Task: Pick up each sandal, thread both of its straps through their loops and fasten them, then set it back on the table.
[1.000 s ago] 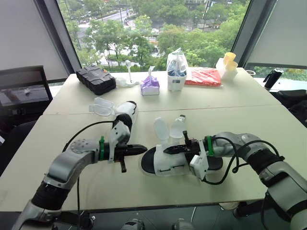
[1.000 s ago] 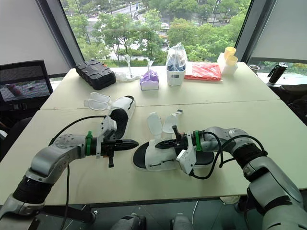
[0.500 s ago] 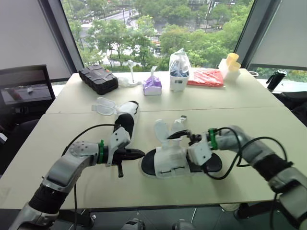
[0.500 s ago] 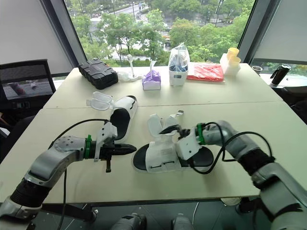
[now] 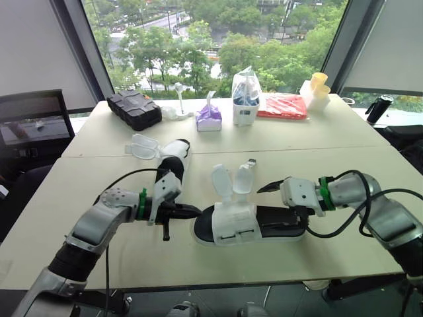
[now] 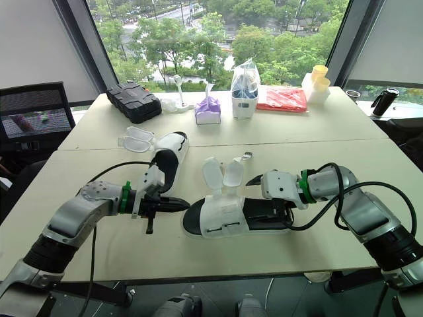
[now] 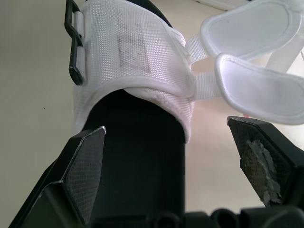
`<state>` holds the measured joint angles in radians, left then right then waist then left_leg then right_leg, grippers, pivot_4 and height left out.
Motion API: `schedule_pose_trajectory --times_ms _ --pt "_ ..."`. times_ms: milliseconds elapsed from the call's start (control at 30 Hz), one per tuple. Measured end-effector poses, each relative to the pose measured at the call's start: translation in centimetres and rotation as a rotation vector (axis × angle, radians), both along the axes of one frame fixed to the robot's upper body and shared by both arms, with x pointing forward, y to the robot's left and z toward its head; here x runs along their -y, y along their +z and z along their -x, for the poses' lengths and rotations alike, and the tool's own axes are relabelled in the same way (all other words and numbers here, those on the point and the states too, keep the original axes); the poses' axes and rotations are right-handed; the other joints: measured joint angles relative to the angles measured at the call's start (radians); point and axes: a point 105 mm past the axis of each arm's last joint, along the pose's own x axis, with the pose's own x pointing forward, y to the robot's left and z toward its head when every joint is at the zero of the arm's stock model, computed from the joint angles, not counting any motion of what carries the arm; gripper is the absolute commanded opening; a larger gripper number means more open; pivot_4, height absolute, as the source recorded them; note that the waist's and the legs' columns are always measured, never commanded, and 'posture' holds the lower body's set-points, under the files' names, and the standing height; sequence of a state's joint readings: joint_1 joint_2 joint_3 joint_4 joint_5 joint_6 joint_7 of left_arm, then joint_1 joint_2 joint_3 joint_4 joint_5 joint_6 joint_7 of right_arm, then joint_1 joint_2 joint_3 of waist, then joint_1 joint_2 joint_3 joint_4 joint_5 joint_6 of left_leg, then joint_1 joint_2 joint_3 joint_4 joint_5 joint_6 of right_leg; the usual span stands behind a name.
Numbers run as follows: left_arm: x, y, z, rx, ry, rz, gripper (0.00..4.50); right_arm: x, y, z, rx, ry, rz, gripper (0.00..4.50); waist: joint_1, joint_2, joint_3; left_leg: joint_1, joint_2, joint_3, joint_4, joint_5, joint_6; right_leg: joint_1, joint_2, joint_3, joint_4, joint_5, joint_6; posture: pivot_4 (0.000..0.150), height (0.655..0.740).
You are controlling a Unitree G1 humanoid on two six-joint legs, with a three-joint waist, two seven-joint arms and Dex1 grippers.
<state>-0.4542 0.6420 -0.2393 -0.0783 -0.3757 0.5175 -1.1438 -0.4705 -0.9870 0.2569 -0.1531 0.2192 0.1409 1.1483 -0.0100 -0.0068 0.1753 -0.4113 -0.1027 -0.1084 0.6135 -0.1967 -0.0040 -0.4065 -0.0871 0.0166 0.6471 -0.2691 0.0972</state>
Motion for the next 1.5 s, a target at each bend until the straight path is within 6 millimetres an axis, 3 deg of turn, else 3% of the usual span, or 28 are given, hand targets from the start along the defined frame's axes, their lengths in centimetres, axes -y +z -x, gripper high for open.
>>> schedule_pose_trajectory --times_ms 133,467,1033,1200,1300,1500 --pt "0.8 -0.6 0.3 -0.009 -0.01 0.008 0.0 -0.3 0.5 0.2 -0.018 -0.034 -0.042 4.45 0.001 0.0 0.0 0.0 0.0 0.0 0.0 0.0 0.0 0.0 0.0 -0.001 0.0 0.0 0.0 0.15 0.74" --pt "3.3 -2.3 0.3 -0.011 -0.025 0.021 0.0 -0.7 -0.3 0.5 -0.083 -0.107 -0.082 4.45 0.001 -0.001 0.0 -0.001 0.0 0.0 0.0 0.0 0.0 0.0 0.0 -0.001 -0.001 0.001 0.002 0.15 0.74" --pt "4.4 -2.5 0.0 -0.009 0.018 0.047 0.0 -1.9 -1.3 0.5 -0.13 -0.137 -0.124 4.45 0.003 -0.001 0.0 -0.001 0.0 0.0 0.0 0.0 0.0 0.0 0.0 -0.001 -0.001 0.001 0.002 0.15 0.74" --pt "4.5 -2.7 0.4 -0.006 0.008 0.048 0.0 -1.2 -1.5 -0.1 -0.131 -0.158 -0.117 4.45 0.003 -0.001 0.0 -0.001 0.0 0.0 0.0 0.0 0.0 0.0 0.0 -0.001 -0.001 0.001 0.002 0.15 0.74" --pt "4.5 -2.9 0.5 0.014 -0.001 0.039 0.0 0.7 -1.1 -1.1 -0.13 -0.225 -0.124 4.45 0.004 -0.001 0.0 -0.001 -0.001 0.0 0.0 0.0 0.0 0.0 0.0 -0.001 -0.001 0.001 0.002 0.15 0.74" --pt "4.3 -3.0 0.5 0.016 0.004 0.037 0.0 2.5 2.6 -3.1 -0.135 -0.333 -0.295 4.45 0.001 0.0 0.0 0.0 0.0 0.0 0.0 0.0 0.0 0.001 0.0 -0.001 -0.001 0.001 0.002 0.15 0.74"
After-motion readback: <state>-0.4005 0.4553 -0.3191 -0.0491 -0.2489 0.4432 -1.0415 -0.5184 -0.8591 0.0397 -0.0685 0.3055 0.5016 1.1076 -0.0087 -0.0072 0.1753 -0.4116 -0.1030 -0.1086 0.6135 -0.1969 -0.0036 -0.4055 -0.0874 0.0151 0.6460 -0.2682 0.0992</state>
